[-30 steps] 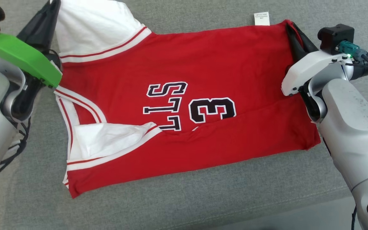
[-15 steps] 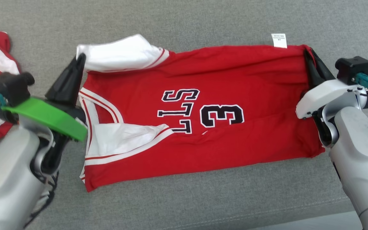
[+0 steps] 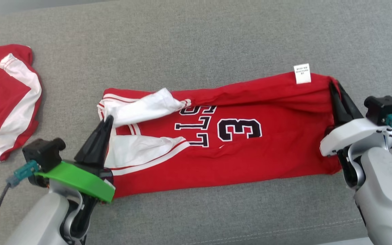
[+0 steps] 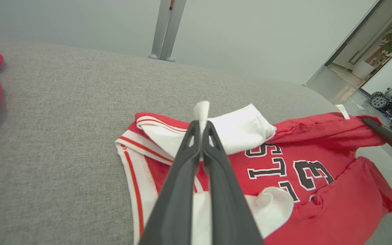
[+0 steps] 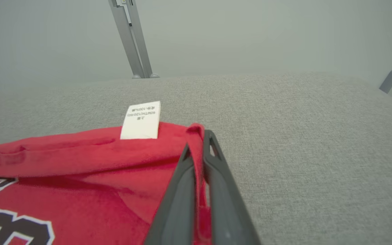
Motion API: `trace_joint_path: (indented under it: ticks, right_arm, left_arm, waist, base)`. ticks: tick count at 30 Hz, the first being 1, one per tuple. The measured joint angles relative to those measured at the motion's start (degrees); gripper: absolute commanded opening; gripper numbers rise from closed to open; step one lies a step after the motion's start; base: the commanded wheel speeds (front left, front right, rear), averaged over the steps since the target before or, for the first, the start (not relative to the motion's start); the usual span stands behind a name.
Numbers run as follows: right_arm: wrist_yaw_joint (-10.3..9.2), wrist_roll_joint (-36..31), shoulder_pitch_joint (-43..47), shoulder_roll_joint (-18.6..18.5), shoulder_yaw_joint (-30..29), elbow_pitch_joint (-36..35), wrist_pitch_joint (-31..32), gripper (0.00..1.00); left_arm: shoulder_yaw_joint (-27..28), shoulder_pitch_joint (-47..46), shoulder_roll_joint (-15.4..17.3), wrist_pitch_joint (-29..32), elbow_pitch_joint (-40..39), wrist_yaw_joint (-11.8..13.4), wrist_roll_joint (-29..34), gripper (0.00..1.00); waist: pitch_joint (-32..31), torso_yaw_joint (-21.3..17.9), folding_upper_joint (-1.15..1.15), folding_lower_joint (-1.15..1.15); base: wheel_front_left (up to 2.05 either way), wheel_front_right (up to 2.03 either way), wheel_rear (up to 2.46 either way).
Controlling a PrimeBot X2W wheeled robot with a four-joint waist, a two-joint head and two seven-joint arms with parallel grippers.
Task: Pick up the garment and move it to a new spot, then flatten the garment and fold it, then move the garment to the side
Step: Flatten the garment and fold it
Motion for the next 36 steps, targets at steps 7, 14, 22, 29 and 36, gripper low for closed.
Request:
trace_joint_path:
  ticks: [7,14,22,29,36]
  right_arm:
    - [0.01,1.0,4.0,0.4,-0.7,-1.6,0.0,0.0]
    - [0.01,2.4,7.4,1.5,-1.9,-3.4,0.0,0.06]
    - [0.0,3.3,12.4,1.7,-4.0,-8.3,0.0,1.0]
    - [0.0,3.5,12.6,0.6,-3.4,-8.8,0.0,1.0]
    - [0.0,2.9,7.8,0.6,-3.6,0.8,0.0,1.0]
  left_arm:
    - [2.1,4.7,-2.1,0.0,0.9,-0.2,1.7,0.0]
    - [4.9,8.5,-4.1,-0.1,1.9,-0.3,3.1,0.3]
    - [9.4,12.1,-7.6,-0.1,2.3,-0.3,6.7,1.0]
    - [24.6,13.8,-13.0,-0.1,-2.3,-0.3,16.2,1.0]
    - [35.2,14.7,-17.8,-0.1,-5.5,-1.2,27.3,1.0]
  waist:
    - [-1.6,0.2,0.0,0.0]
    - [-3.0,0.2,0.0,0.0]
    - [-5.3,0.4,0.0,0.0]
    - [-7.0,0.5,0.0,0.0]
    - [-6.7,1.7,0.0,0.0]
  base:
    - [0.0,0.0,0.0]
    - [0.0,0.0,0.0]
    - [0.0,0.0,0.0]
    - [0.0,0.0,0.0]
    - [0.0,0.0,0.0]
